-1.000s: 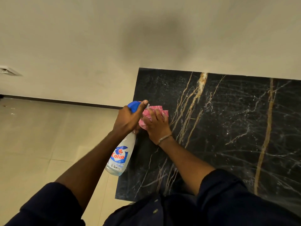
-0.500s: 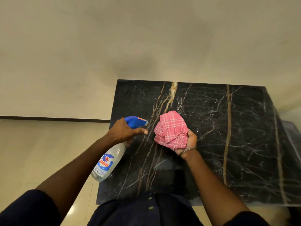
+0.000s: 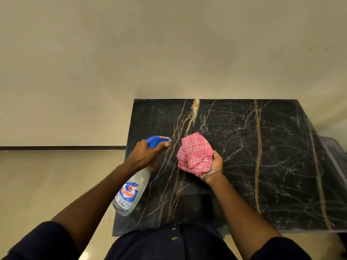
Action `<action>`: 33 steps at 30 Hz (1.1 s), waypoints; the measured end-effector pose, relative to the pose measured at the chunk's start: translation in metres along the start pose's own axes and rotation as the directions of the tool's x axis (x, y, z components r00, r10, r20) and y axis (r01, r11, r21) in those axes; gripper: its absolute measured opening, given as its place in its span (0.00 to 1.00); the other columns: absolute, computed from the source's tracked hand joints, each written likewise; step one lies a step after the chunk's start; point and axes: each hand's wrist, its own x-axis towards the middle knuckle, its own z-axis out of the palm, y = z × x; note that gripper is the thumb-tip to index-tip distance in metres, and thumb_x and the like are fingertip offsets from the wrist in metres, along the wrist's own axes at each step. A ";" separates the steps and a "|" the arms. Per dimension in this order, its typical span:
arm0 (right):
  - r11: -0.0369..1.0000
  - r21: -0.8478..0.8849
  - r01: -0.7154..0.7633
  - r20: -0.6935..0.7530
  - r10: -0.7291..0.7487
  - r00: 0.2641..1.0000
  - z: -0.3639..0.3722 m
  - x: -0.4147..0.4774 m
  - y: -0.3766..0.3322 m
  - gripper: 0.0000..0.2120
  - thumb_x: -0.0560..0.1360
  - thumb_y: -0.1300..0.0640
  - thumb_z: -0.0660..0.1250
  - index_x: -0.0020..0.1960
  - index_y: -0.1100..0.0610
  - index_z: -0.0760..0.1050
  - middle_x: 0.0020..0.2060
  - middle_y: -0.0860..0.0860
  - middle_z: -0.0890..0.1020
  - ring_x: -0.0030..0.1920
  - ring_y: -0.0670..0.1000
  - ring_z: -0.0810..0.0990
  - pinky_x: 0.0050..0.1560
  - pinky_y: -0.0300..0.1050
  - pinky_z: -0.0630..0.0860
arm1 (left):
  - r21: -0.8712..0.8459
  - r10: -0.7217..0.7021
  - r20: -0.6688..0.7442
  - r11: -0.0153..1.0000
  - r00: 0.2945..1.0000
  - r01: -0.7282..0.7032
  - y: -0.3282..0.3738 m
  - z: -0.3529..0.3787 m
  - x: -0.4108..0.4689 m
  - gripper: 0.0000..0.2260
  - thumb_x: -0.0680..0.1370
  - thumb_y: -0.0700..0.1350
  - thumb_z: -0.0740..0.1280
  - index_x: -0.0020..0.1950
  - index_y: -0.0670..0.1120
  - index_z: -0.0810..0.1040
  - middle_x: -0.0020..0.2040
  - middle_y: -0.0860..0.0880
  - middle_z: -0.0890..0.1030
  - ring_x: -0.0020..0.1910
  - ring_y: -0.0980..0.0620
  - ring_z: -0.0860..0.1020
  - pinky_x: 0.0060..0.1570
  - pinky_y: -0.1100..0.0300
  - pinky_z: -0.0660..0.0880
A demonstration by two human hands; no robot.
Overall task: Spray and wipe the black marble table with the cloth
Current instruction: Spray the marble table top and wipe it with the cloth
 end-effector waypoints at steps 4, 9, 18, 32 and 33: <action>1.000 0.001 -0.009 -0.003 0.009 1.000 -0.004 0.000 0.003 0.22 0.79 0.47 0.53 0.59 0.60 0.78 0.52 0.61 0.83 0.56 0.64 0.78 0.64 0.65 0.70 | -0.004 0.021 -0.012 1.000 1.000 -0.021 -0.002 0.002 -0.004 0.25 0.69 0.72 0.61 0.47 0.52 0.75 0.33 0.46 0.79 0.27 0.54 0.78 0.38 0.58 0.79; 0.999 -0.029 -0.030 -0.020 0.029 0.999 -0.002 -0.001 0.004 0.23 0.79 0.46 0.54 0.60 0.60 0.79 0.53 0.61 0.83 0.59 0.64 0.77 0.64 0.65 0.70 | 0.005 0.009 -0.042 1.000 0.999 -0.009 0.000 0.005 -0.006 0.20 0.72 0.63 0.59 0.51 0.49 0.75 0.33 0.45 0.78 0.30 0.49 0.78 0.39 0.56 0.78; 0.779 -0.576 0.249 -0.031 -0.325 0.945 0.022 -0.003 0.000 0.17 0.81 0.52 0.57 0.54 0.62 0.79 0.40 0.55 0.83 0.46 0.59 0.81 0.49 0.51 0.77 | -0.007 0.033 -0.098 0.999 0.995 -0.034 -0.011 0.002 -0.009 0.16 0.74 0.63 0.58 0.49 0.52 0.76 0.30 0.50 0.77 0.28 0.53 0.77 0.38 0.59 0.77; -0.845 -0.436 0.309 0.638 -0.048 0.769 -0.017 0.034 0.058 0.33 0.79 0.37 0.49 0.80 0.48 0.47 0.79 0.56 0.50 0.79 0.59 0.47 0.75 0.66 0.45 | 0.009 -0.016 -0.191 1.000 0.981 0.018 -0.023 -0.015 0.005 0.20 0.76 0.62 0.61 0.54 0.48 0.79 0.30 0.48 0.78 0.27 0.53 0.78 0.35 0.62 0.78; -0.846 -0.441 0.300 0.635 -0.058 0.771 -0.015 0.037 0.066 0.33 0.78 0.38 0.49 0.80 0.48 0.47 0.79 0.56 0.49 0.79 0.60 0.47 0.75 0.66 0.45 | -0.004 -0.027 -0.204 1.000 0.979 0.027 -0.024 -0.018 0.006 0.22 0.75 0.63 0.60 0.54 0.48 0.79 0.31 0.48 0.78 0.28 0.53 0.78 0.35 0.61 0.77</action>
